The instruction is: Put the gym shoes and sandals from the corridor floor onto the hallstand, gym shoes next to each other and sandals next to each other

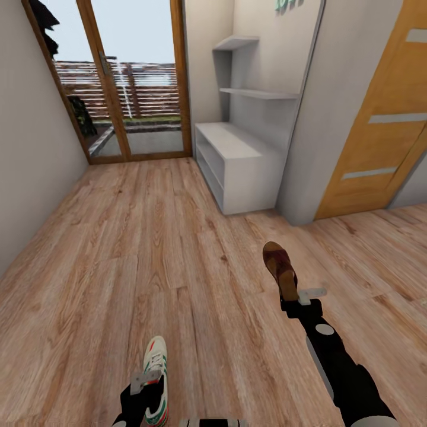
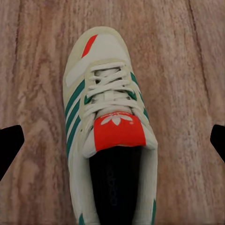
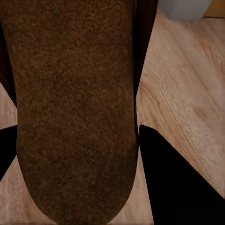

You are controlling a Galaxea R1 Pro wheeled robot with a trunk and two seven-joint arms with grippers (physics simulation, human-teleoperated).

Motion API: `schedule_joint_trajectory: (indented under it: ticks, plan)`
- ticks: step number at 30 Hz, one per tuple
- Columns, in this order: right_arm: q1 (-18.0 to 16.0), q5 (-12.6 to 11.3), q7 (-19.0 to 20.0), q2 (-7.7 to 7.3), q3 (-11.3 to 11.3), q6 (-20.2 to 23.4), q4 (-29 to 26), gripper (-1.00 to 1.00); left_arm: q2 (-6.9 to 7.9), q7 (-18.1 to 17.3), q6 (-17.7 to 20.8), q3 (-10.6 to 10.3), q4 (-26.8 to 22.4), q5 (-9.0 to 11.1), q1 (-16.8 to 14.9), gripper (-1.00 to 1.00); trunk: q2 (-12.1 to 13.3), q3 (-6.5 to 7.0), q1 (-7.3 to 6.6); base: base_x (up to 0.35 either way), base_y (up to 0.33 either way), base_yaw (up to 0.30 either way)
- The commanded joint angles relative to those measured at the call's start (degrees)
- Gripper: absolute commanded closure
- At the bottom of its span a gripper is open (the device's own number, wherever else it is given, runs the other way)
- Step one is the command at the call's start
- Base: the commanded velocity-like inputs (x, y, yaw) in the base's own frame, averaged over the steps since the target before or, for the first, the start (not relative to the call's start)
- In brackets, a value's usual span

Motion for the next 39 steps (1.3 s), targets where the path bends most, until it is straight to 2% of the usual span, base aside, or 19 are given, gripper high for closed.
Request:
schedule_joint_trajectory:
  ticks: [1, 13, 27, 39]
  plan:
    - [0.0, 0.5, -0.1, -0.01, 0.0, 0.4, -0.1, 1.00, -0.03, 0.0, -0.2, 0.4, 0.0, -0.6, 0.0, -1.00, 0.0, -0.37, 0.01, 0.000, 0.000, 0.000]
    - [0.0, 0.5, -0.1, -0.01, 0.0, 0.4, -0.1, 1.00, -0.16, 0.0, -0.3, 0.4, 0.0, -0.6, 0.0, -1.00, -0.2, -4.12, 0.32, 0.000, 0.000, 0.000]
    - [0.0, 0.5, -0.1, -0.01, 0.1, 0.4, -0.1, 1.00, -0.12, 0.0, -0.3, 0.3, 0.0, -0.6, 0.0, -1.00, -0.2, -4.87, 0.32, 0.000, 0.000, -0.023]
    - [0.0, 0.5, -0.1, -0.01, 0.1, 0.3, -0.1, 1.00, -0.13, 0.0, -0.3, 0.4, 0.0, -0.6, 0.0, -1.00, -0.4, -7.61, 0.63, 0.000, 0.000, -0.012]
